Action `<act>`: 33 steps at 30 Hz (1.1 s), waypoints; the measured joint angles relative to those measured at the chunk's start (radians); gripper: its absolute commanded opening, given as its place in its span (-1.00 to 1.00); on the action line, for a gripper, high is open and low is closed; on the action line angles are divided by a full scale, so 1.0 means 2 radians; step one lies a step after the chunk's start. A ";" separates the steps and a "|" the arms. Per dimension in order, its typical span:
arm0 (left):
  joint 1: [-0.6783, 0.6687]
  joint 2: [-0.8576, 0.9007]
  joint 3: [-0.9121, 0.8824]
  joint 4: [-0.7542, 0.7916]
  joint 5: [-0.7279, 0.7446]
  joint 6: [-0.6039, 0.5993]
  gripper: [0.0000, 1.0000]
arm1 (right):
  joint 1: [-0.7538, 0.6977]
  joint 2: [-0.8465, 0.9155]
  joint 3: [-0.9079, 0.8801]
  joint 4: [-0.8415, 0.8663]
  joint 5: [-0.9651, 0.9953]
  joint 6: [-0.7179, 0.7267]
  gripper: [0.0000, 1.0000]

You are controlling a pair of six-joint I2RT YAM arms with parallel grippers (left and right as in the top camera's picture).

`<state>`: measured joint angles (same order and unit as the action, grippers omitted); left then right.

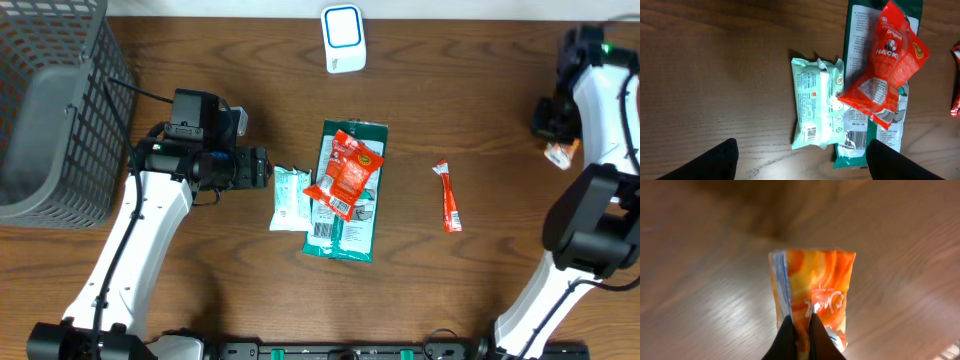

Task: Scan the item barcode

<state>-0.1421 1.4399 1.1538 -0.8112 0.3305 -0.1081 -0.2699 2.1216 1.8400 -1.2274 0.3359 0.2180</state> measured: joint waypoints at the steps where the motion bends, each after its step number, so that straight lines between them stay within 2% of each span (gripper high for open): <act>1: 0.000 0.000 0.000 0.000 0.000 0.000 0.64 | -0.008 0.000 -0.016 0.017 0.001 0.002 -0.53; 2: 0.000 0.000 0.000 0.000 0.000 0.000 0.64 | -0.015 0.000 -0.028 0.028 0.003 0.005 0.16; 3: 0.000 0.000 0.000 0.000 0.000 0.000 0.64 | -0.024 0.001 -0.041 0.036 0.005 0.005 0.54; 4: 0.000 0.000 0.000 0.000 0.000 0.000 0.65 | -0.032 0.002 -0.049 0.041 0.006 0.006 0.83; 5: 0.000 0.000 0.000 0.000 0.000 0.000 0.65 | -0.039 0.002 -0.056 0.043 0.006 0.007 0.99; 11: 0.000 0.000 0.000 0.000 0.000 0.000 0.64 | -0.053 0.002 -0.055 0.021 0.000 0.006 0.99; 17: 0.000 0.000 0.000 0.000 0.000 0.000 0.64 | -0.045 0.006 0.064 -0.102 -0.083 -0.009 0.99; 19: 0.000 0.000 0.000 0.000 0.000 0.000 0.64 | -0.040 0.004 0.100 -0.132 -0.148 -0.034 0.91; 22: 0.000 0.000 0.000 0.000 0.000 0.000 0.64 | -0.031 0.001 0.110 -0.158 -0.233 -0.073 0.53; 24: 0.000 0.000 0.000 0.000 0.000 0.000 0.64 | -0.020 0.001 0.105 -0.159 -0.270 -0.090 0.42; 27: 0.000 0.000 0.000 0.000 0.000 0.000 0.64 | 0.007 0.001 0.080 -0.153 -0.299 -0.106 0.14; 30: 0.000 0.000 0.000 0.000 0.000 0.000 0.64 | 0.043 0.001 0.036 -0.136 -0.307 -0.114 -0.26; 33: 0.000 0.000 0.000 0.000 0.000 0.000 0.64 | 0.078 0.001 -0.013 -0.105 -0.303 -0.120 -0.55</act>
<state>-0.1421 1.4399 1.1538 -0.8116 0.3305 -0.1081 -0.1139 2.1242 1.8141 -1.4380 -0.2691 -0.0227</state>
